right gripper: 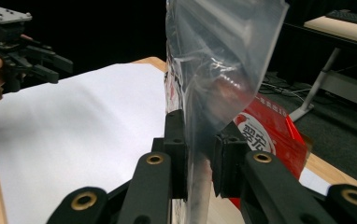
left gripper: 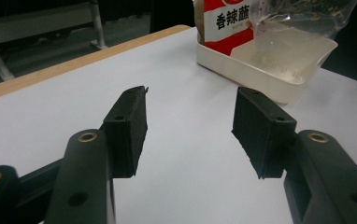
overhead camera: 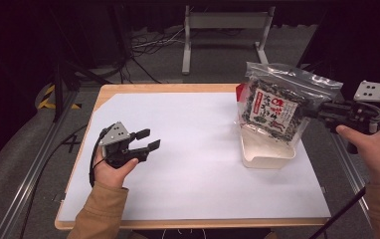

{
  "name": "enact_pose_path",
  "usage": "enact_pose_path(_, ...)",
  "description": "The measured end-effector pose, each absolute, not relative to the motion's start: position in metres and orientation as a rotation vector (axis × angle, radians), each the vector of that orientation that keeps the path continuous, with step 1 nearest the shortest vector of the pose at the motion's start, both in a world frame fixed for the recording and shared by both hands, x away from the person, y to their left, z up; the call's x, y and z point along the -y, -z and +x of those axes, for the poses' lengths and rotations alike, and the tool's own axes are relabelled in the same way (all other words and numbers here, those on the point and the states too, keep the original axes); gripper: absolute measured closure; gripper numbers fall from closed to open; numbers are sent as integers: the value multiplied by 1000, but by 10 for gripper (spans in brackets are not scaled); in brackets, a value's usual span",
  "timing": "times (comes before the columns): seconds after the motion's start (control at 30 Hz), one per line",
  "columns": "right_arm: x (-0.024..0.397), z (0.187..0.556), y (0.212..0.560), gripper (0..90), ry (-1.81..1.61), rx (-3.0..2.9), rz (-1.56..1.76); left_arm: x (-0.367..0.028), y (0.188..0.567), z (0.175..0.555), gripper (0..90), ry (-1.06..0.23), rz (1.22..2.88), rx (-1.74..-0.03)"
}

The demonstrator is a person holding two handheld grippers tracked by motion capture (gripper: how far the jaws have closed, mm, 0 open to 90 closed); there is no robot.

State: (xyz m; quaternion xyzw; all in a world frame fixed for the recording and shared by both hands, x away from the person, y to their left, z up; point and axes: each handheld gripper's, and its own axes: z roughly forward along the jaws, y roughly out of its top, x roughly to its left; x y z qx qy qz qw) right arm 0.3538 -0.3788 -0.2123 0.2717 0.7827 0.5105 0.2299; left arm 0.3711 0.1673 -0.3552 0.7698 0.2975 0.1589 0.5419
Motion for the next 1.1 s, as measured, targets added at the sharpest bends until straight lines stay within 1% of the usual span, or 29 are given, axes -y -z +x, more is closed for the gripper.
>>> enact_pose_path(0.27, 383, 362, 231, 779, -1358, -2142, 849, -169, 358, 373, 454, -372, 1825, -718)
enact_pose_path(0.63, 376, 367, 244, 780, -1231, -2145, 935, -170, 360, 373, 453, -372, 1821, -725)
enact_pose_path(1.1, 366, 377, 270, 781, -1115, -2235, 956, -171, 360, 373, 451, -371, 1824, -727)
